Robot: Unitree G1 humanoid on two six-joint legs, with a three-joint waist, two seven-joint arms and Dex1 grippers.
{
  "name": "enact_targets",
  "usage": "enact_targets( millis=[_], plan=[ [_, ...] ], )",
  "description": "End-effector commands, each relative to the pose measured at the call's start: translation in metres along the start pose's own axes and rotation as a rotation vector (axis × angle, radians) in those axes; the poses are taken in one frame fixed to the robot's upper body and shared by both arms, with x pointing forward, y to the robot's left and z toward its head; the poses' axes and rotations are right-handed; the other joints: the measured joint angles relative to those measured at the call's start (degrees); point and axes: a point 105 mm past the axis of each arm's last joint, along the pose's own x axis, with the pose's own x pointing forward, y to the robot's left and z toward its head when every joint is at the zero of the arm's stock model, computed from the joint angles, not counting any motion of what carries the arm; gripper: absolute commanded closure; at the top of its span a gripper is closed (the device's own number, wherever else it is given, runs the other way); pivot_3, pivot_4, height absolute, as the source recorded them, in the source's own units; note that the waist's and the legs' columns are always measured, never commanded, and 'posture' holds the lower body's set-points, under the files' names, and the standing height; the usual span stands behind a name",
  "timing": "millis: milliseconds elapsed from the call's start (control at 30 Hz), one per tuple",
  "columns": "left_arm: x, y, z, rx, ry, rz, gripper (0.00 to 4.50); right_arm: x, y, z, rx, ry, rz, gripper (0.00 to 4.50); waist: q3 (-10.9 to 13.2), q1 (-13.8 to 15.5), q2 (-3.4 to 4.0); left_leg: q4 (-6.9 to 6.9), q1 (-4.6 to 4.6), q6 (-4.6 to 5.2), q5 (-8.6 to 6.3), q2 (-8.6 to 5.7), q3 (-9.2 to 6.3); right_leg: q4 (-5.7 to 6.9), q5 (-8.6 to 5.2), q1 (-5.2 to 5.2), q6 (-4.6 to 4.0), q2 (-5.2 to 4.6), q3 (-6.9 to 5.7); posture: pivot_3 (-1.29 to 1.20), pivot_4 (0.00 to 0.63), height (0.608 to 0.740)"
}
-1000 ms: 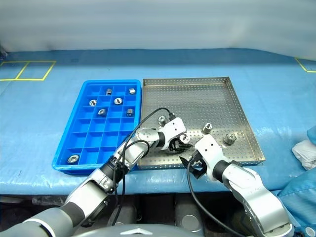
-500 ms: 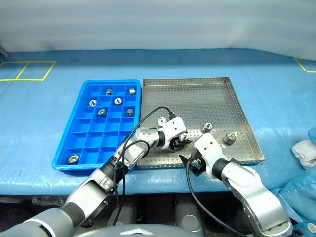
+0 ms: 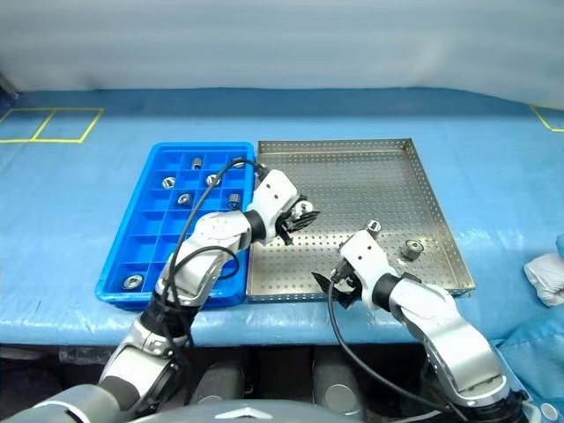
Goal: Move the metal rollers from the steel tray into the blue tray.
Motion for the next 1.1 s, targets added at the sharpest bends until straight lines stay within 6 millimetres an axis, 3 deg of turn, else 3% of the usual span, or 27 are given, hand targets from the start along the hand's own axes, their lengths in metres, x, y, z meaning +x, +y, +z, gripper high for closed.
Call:
enact_targets(
  millis=[33,100,233,500,733,1100],
  plan=[
    [-0.030,0.041,0.004,-0.016,0.008,0.312,2.76,0.006,0.001,0.015,-0.040,-0.055,0.046,0.00,0.0,0.7,-0.01,0.01,0.00,0.00,0.00,0.00,-0.02,0.00,0.00,0.00,0.00,0.01,-0.01,0.05,0.150,0.740],
    [-0.049,0.067,-0.005,-0.042,0.041,0.512,2.76,0.010,0.001,0.016,-0.050,-0.053,0.066,0.00,0.0,1.4,-0.03,0.04,0.02,0.00,0.00,-0.01,-0.06,0.00,0.00,0.06,0.00,0.01,-0.04,0.09,0.150,0.740],
    [-0.082,0.097,-0.017,-0.101,0.065,0.785,2.76,0.017,0.003,0.017,-0.068,-0.050,0.113,0.00,0.0,2.9,-0.05,0.02,0.01,0.00,0.00,-0.01,-0.11,-0.02,0.00,0.07,0.00,0.01,-0.09,0.14,0.150,0.740],
    [-0.117,0.120,-0.042,-0.151,0.133,1.032,2.76,0.023,-0.005,0.025,-0.087,-0.065,0.102,0.00,0.0,6.1,-0.08,0.02,-0.06,-0.01,0.00,-0.09,-0.18,-0.08,0.01,0.08,-0.02,-0.06,-0.18,0.16,0.150,0.740],
    [-0.124,0.125,-0.060,-0.178,0.185,1.078,2.76,0.021,-0.008,0.027,-0.083,-0.078,0.077,0.00,0.0,6.7,-0.09,0.02,-0.07,-0.02,0.01,-0.08,-0.19,-0.07,0.00,0.06,-0.04,-0.07,-0.21,0.15,0.150,0.740],
    [-0.114,0.130,-0.076,-0.188,0.232,1.057,2.76,0.018,-0.003,0.037,-0.080,-0.122,0.091,0.00,0.1,6.4,-0.10,0.01,-0.06,-0.02,0.01,-0.07,-0.19,-0.07,0.00,0.05,-0.05,-0.07,-0.22,0.13,0.150,0.740]
  ],
)
